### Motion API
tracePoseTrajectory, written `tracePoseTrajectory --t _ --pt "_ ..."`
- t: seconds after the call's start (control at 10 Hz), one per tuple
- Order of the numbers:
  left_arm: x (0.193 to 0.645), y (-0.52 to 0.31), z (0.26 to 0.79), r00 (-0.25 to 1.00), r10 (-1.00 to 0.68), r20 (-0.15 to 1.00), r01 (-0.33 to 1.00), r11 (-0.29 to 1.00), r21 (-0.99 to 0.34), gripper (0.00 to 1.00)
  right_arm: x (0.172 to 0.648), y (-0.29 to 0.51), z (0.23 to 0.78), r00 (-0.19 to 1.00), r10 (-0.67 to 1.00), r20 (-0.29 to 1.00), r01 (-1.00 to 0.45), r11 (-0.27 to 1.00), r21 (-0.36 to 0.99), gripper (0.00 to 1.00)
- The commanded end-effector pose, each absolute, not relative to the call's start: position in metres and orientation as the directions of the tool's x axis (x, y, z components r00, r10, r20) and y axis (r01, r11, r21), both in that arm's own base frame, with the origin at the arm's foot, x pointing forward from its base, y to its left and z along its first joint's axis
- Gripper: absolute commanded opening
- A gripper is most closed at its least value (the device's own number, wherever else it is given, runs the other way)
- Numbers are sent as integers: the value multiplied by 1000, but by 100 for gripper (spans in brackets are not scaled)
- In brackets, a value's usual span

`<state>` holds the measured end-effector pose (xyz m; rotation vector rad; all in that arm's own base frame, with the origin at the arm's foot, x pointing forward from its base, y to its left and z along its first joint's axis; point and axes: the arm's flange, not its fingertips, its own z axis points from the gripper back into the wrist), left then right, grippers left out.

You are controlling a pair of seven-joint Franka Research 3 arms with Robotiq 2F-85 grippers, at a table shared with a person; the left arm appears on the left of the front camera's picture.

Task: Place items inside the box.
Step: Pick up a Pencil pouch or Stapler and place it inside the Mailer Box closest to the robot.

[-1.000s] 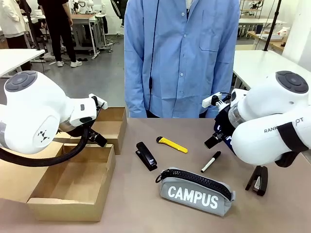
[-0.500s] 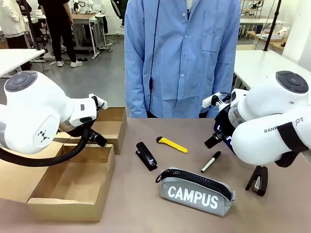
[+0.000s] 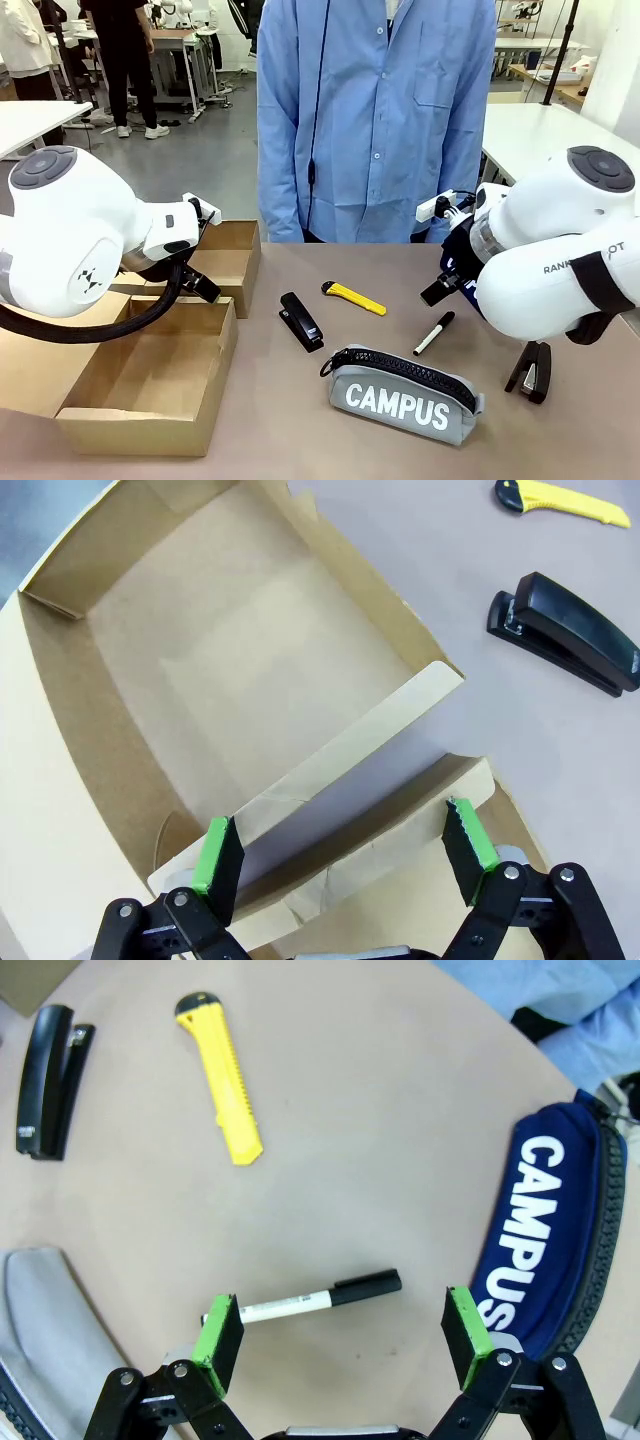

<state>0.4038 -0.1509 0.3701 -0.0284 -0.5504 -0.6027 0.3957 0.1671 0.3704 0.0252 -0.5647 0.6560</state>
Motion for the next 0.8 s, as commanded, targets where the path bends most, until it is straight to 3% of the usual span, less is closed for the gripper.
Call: tracePoseTrajectory --t 0.0,0.3,0.5,0.6,0.7 --pt "404 -151 370 685 -531 499 545 828 131 100 396 167 370 648 570 505 -584 798 -151 100" --pt "404 -151 370 685 -530 499 545 828 131 100 396 167 370 648 570 504 -584 798 -152 100" --pt "383 -137 433 775 -354 524 416 910 -1 100 377 124 428 654 482 583 -557 828 -60 100" --pt "364 -125 467 758 -306 576 424 902 -78 100 363 99 458 713 388 584 -491 871 22 100" --pt "341 -107 494 741 -275 613 440 888 -133 100 342 70 487 802 180 569 -366 901 231 100"
